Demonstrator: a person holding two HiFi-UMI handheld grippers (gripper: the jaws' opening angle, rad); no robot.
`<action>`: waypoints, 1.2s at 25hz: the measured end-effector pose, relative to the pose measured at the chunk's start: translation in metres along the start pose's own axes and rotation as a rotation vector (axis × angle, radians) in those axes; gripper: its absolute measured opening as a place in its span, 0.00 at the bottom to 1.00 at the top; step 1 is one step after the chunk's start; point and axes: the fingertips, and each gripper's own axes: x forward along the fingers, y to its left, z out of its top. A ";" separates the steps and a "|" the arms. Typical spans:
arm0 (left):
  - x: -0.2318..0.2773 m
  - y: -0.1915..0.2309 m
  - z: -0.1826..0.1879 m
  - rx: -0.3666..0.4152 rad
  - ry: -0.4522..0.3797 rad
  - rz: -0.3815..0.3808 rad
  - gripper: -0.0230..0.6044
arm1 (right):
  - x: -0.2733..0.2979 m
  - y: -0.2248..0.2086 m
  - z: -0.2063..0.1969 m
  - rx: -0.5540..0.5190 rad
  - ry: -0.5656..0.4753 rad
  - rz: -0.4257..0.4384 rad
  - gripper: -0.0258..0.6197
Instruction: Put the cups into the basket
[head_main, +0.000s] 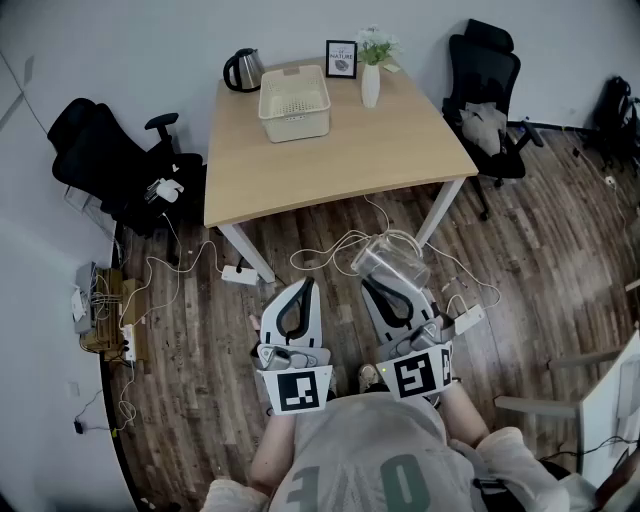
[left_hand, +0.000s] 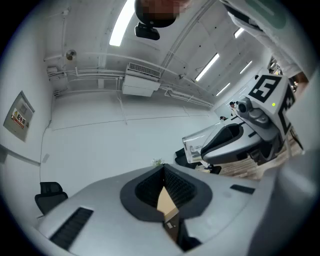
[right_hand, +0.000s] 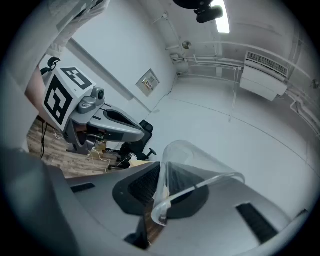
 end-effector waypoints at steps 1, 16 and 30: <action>0.001 -0.001 -0.001 0.003 0.002 -0.003 0.05 | 0.001 0.000 -0.001 0.003 0.000 0.000 0.07; 0.020 -0.017 -0.003 0.033 0.024 -0.005 0.05 | 0.004 -0.018 -0.020 0.025 -0.027 0.018 0.07; 0.050 -0.034 -0.006 0.032 0.061 0.025 0.05 | 0.011 -0.047 -0.051 0.002 -0.024 0.078 0.07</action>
